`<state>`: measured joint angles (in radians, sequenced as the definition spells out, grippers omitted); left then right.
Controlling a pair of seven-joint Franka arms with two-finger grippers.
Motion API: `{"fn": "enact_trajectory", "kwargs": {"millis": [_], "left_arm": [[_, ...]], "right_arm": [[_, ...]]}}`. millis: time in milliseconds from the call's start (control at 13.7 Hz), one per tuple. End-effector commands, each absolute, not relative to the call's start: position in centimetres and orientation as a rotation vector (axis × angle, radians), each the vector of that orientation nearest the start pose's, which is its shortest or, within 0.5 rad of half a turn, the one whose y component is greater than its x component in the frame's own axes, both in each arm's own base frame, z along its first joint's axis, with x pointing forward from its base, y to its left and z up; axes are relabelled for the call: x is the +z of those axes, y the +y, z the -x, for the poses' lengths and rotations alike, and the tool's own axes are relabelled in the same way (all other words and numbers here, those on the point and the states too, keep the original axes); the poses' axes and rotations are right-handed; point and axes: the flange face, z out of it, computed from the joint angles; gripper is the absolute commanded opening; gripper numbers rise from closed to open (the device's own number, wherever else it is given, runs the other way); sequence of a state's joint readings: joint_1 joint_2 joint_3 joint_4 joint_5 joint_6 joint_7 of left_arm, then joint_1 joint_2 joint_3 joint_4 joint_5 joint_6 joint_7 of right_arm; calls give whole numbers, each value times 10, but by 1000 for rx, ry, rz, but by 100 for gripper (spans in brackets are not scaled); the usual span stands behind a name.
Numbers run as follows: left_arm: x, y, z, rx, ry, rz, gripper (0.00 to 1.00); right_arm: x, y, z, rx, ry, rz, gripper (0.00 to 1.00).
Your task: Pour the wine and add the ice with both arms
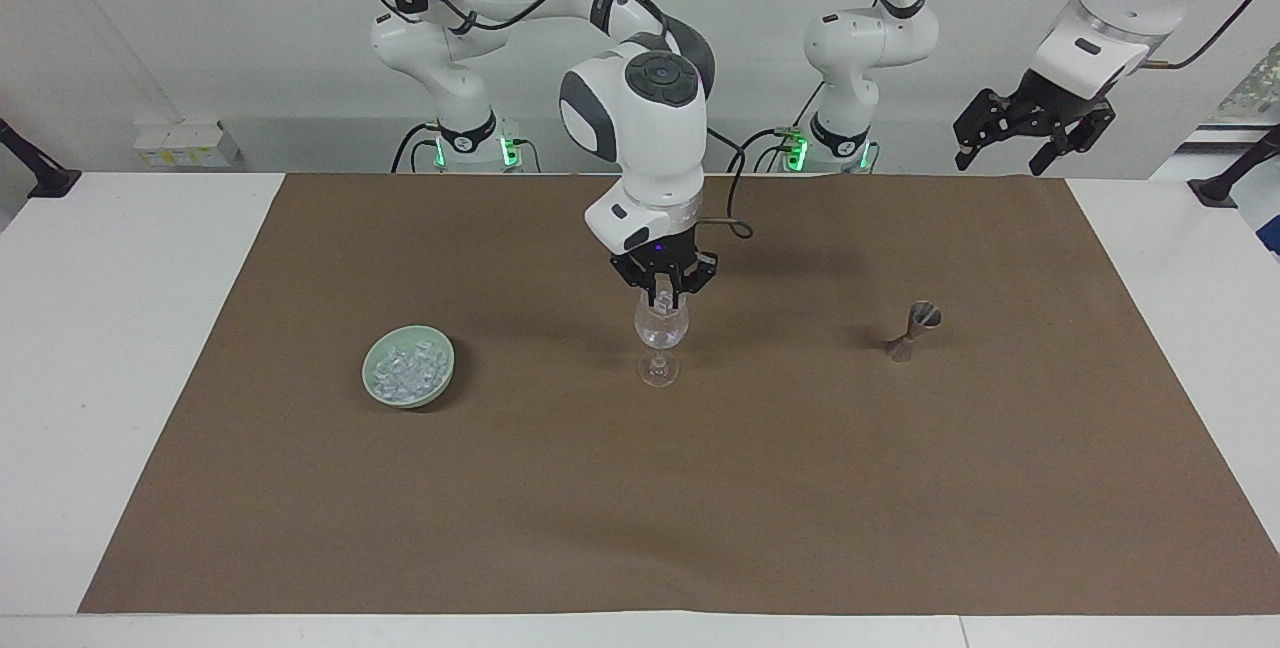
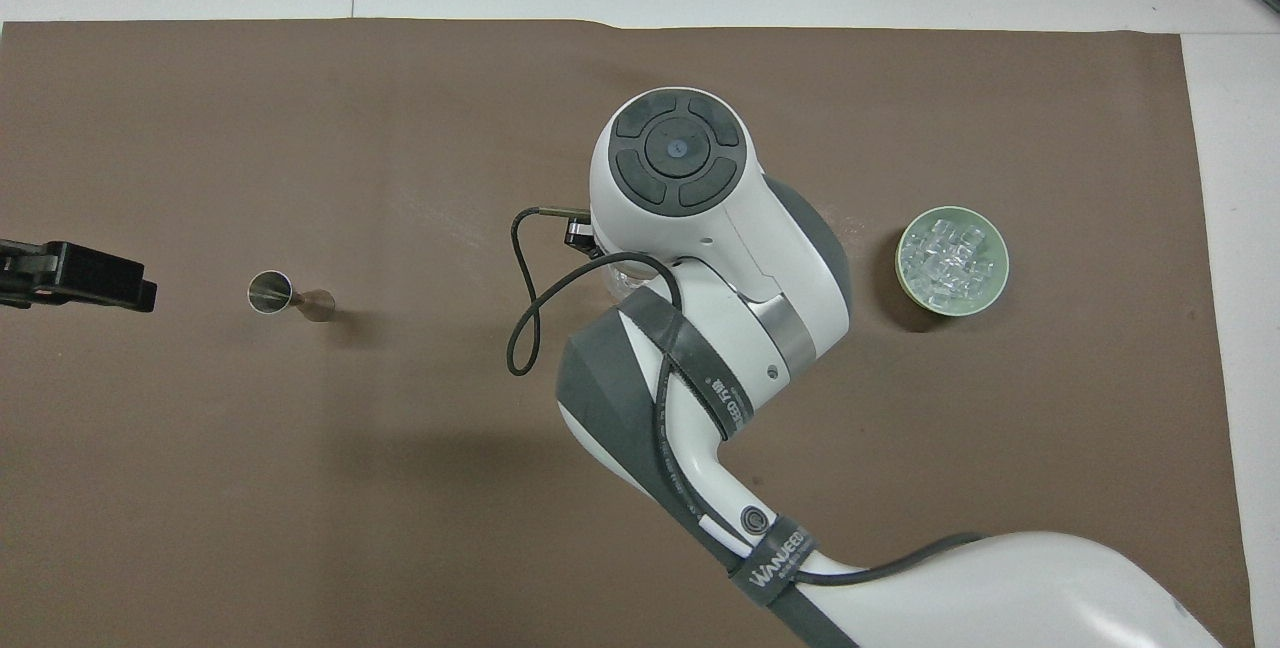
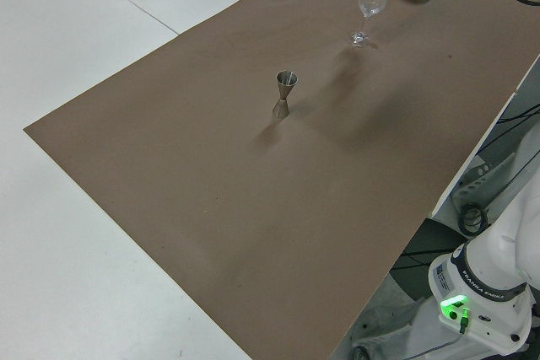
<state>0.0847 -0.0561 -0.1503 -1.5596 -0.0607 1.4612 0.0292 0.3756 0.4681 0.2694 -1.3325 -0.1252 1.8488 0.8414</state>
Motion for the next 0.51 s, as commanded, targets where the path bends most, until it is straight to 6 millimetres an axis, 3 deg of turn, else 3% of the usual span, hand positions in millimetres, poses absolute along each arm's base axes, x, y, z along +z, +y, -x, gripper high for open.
{"fn": "enact_trajectory", "kwargs": {"millis": [0,437], "left_arm": [[652,-38,-522,-20,167,3119,100],[660,-32,-524,-58,150,3116,100]], "right_arm": [[479,383,-584,-117,345,3097,18],[478,385,-583,-111,341,3096,26]]}}
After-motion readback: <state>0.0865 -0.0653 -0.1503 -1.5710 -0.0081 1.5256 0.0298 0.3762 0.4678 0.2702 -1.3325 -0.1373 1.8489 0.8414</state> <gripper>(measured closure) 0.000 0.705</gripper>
